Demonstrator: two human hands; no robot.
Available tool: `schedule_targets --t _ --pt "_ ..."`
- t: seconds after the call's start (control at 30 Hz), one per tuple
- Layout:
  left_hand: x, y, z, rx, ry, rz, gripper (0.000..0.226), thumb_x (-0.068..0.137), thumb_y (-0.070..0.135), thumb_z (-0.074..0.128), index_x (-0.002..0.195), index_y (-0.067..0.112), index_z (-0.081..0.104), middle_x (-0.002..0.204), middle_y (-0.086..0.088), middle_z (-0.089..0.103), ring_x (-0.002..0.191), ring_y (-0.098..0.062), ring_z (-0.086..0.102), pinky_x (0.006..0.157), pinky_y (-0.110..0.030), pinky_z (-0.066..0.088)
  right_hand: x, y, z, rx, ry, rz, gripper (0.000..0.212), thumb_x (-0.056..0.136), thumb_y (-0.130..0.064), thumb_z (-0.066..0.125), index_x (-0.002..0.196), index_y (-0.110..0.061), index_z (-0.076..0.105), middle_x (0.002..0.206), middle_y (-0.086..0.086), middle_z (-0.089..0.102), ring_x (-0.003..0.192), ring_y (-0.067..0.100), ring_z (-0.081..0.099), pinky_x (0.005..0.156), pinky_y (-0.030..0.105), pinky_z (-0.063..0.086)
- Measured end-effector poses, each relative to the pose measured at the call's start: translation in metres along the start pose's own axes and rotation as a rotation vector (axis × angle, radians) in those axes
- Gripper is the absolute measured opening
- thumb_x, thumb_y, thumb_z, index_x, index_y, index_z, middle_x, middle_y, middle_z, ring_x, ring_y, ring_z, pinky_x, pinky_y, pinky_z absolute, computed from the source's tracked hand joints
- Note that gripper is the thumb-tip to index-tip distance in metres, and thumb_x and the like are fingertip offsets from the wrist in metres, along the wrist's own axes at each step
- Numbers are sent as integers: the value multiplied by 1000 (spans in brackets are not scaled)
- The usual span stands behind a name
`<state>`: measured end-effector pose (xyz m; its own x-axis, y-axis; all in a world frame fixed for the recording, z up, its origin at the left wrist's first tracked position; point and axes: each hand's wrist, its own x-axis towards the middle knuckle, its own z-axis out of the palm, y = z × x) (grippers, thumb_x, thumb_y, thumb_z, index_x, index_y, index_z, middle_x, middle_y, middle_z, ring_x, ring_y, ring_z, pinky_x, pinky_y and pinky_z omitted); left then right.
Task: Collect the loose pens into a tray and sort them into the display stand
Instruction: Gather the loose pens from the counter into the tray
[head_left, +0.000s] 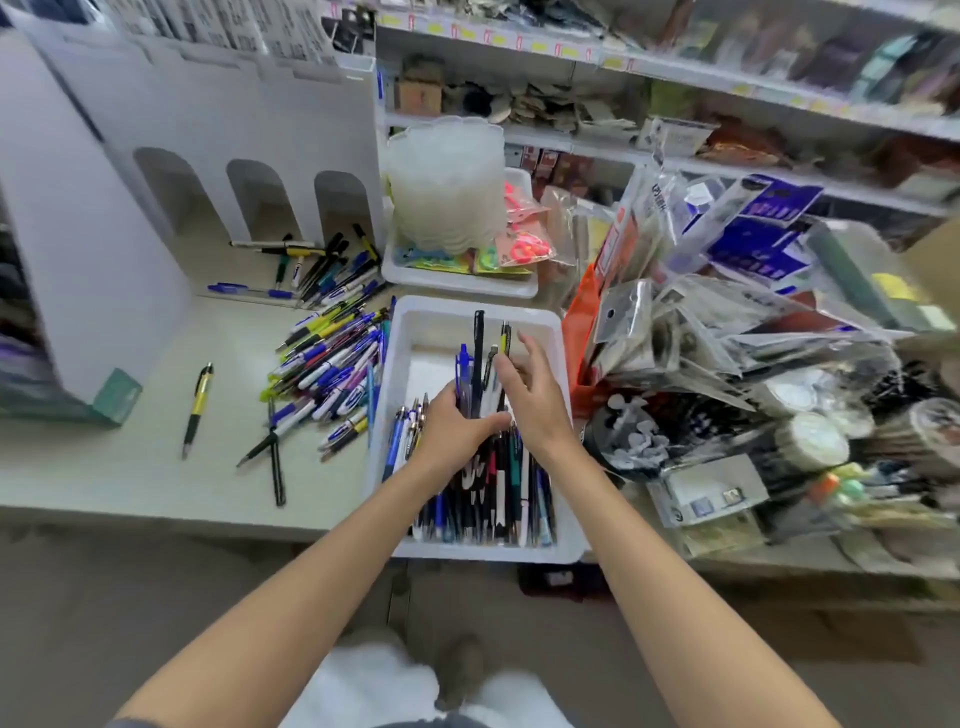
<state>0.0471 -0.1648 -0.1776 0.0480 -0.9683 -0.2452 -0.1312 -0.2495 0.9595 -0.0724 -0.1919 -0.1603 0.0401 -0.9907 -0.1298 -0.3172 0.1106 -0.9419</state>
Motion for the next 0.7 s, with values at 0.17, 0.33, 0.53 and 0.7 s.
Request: schedule_targets --t 0.17,0.33,0.53,0.7 --pt "5 -9 -3 70 -153 25 86 72 27 85 145 26 39 135 12 57 123 0 52 103 -22 44 14 -7 10 82 37 -87 99 79 -35 81 153 -42 16 142 -14 37 133 7 40 105 30 40" --pt "10 -10 -11 323 -200 72 72 74 35 84 132 25 43 115 6 60 94 4 57 76 -12 47 26 3 10 92 63 -92 79 85 -7 67 145 -46 32 122 6 58 103 19 62 88 37 56" --pt "17 -27 -25 671 54 376 71 75 67 63 128 21 56 133 3 54 127 -17 41 104 -37 33 19 23 16 85 86 66 30 95 1 52 117 -18 60 100 6 60 69 5 65 68 22 54" --pt "21 -33 -14 335 75 201 70 89 59 20 134 17 53 131 -1 60 123 -18 50 107 -43 37 16 36 23 -107 98 23 14 96 -10 54 100 -15 66 99 -2 64 90 11 59 82 27 47"
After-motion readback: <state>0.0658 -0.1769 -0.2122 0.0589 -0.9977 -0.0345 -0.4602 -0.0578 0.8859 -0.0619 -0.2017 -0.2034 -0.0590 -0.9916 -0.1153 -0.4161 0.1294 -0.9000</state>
